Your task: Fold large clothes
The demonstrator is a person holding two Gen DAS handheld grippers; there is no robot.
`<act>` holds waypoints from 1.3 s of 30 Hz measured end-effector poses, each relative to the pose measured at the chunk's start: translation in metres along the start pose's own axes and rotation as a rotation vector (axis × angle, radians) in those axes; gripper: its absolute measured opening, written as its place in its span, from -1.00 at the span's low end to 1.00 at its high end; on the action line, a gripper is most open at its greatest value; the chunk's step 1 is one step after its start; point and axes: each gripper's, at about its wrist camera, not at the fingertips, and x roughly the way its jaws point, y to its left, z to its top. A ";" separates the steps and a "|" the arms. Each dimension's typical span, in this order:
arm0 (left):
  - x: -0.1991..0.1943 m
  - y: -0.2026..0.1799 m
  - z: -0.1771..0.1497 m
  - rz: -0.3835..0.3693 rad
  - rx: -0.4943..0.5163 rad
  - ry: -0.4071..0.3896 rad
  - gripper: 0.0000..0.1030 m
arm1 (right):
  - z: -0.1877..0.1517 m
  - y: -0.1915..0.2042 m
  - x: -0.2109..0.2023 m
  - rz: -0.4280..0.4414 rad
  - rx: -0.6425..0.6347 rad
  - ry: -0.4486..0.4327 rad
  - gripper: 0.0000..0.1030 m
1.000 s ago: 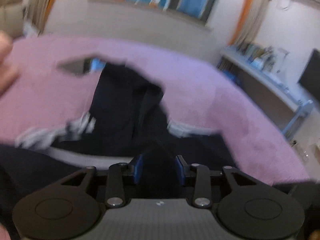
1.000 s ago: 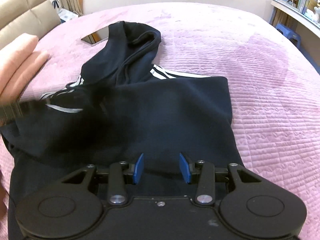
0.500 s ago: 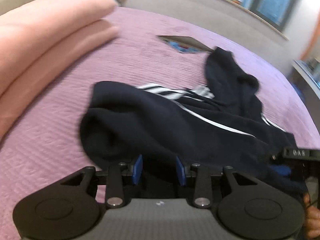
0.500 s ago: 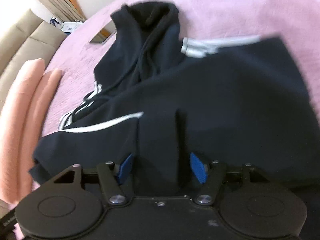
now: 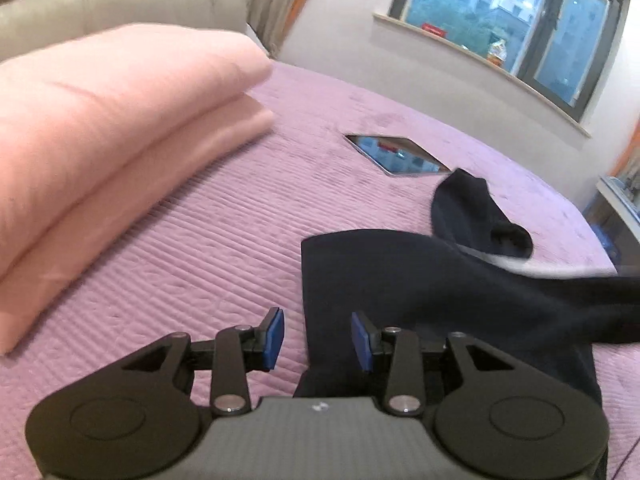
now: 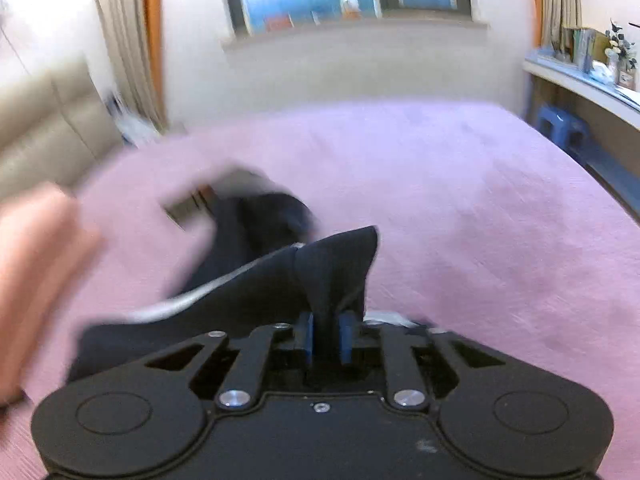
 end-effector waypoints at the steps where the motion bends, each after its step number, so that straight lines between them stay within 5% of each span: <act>1: 0.008 -0.004 0.000 -0.013 0.012 0.018 -0.23 | -0.007 -0.005 0.014 -0.037 -0.034 0.072 0.26; 5: 0.044 -0.028 -0.007 -0.070 0.100 0.094 -0.25 | -0.037 -0.018 0.053 -0.240 -0.084 0.226 0.30; 10: 0.082 -0.061 -0.030 -0.006 0.285 0.204 -0.44 | -0.043 0.004 0.051 -0.096 -0.052 0.184 -0.01; 12: 0.083 -0.061 -0.043 0.054 0.315 0.228 -0.45 | -0.047 0.024 0.059 -0.036 -0.098 0.175 -0.35; 14: 0.082 -0.051 -0.054 0.163 0.330 0.242 -0.51 | -0.057 0.039 0.076 -0.023 -0.128 0.200 -0.42; 17: 0.070 -0.031 -0.052 0.208 0.256 0.211 -0.31 | -0.080 0.042 0.106 -0.009 -0.134 0.350 -0.40; 18: 0.063 -0.027 -0.049 0.211 0.249 0.182 -0.39 | -0.083 0.045 0.106 0.002 -0.168 0.345 -0.39; 20: 0.051 -0.026 -0.039 0.182 0.234 0.129 -0.40 | -0.080 0.052 0.097 0.032 -0.286 0.353 -0.39; 25: 0.040 -0.070 -0.012 -0.059 0.267 0.043 -0.39 | -0.043 0.041 0.076 0.050 -0.227 0.224 -0.37; 29: 0.077 -0.116 -0.012 -0.074 0.320 0.058 -0.36 | -0.021 0.046 0.100 -0.011 -0.202 0.159 -0.33; 33: 0.145 -0.111 -0.024 0.017 0.321 0.239 -0.50 | -0.039 0.036 0.151 -0.081 -0.165 0.279 -0.37; 39: 0.119 -0.119 0.010 -0.069 0.322 0.173 -0.48 | -0.026 0.037 0.136 -0.002 -0.210 0.255 -0.35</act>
